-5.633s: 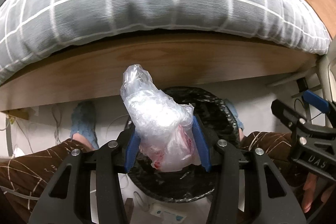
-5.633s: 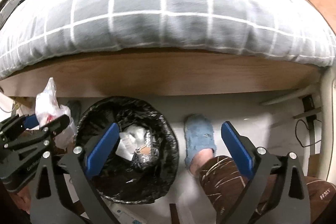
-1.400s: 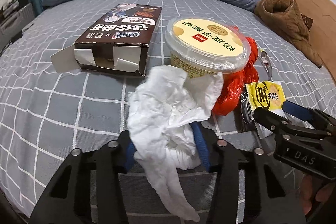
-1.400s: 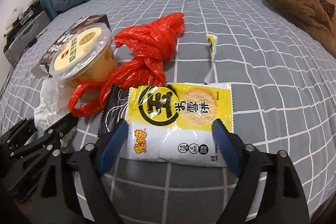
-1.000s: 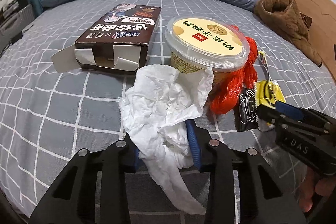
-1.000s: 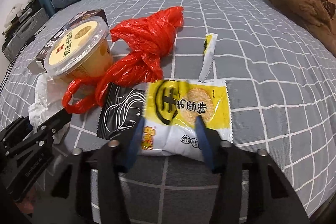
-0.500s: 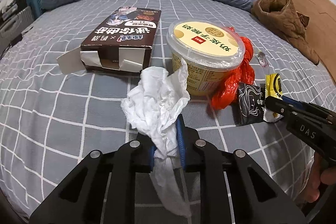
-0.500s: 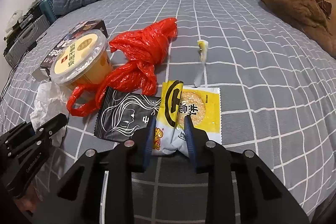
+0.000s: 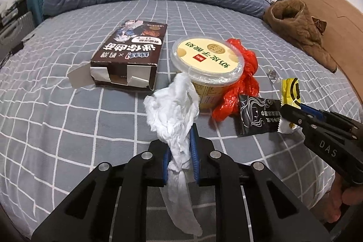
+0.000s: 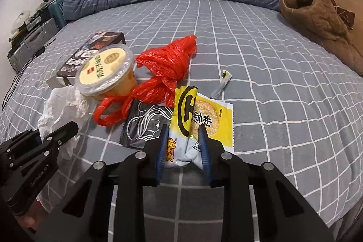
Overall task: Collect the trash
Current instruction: 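Lift the tissue and snack packet off the bed with both tools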
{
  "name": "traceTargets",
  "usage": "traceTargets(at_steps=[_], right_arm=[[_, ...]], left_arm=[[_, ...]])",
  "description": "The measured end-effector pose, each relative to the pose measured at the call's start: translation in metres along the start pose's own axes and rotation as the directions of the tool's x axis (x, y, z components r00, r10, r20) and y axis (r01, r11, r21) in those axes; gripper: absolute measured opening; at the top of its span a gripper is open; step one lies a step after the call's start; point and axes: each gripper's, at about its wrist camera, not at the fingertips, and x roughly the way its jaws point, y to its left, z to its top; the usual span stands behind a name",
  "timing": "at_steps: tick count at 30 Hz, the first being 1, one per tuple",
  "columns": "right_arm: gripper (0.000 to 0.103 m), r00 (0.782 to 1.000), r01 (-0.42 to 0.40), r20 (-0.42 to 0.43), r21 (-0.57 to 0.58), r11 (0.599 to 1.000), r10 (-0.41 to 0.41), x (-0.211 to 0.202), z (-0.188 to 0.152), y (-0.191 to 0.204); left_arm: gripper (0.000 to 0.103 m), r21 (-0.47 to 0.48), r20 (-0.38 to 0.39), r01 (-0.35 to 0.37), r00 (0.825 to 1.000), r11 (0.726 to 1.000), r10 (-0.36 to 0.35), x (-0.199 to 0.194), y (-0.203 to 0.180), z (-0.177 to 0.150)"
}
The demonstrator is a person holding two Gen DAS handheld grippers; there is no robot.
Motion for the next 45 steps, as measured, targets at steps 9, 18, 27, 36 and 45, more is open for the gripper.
traceTargets(at_steps=[9,18,27,36,45], right_arm=[[0.026,0.999,-0.01,0.035,-0.001,1.0,0.01,-0.022,-0.005,0.009],[0.026,0.999,-0.005,0.05,-0.008,1.0,0.006,-0.04,-0.016,0.013],[0.026,0.998,-0.011,0.068,-0.004,1.0,0.011,-0.06,-0.025,0.016],[0.026,0.997,-0.011,0.073,-0.006,1.0,0.011,-0.069,-0.03,0.018],[0.026,0.997,-0.005,0.075,-0.019,1.0,0.007,-0.083,-0.042,0.024]], left_arm=[[0.015,0.008,0.024,0.003,1.0,1.0,-0.003,-0.023,0.0,-0.008],[0.015,0.01,0.036,0.004,0.999,1.0,-0.005,-0.041,-0.003,-0.019],[0.014,0.005,0.033,0.023,0.999,1.0,-0.023,-0.058,-0.005,-0.032],[0.013,0.003,0.038,0.028,0.999,1.0,-0.028,-0.074,-0.01,-0.041],[0.013,0.006,0.039,0.026,0.999,1.0,-0.027,-0.084,-0.016,-0.05]])
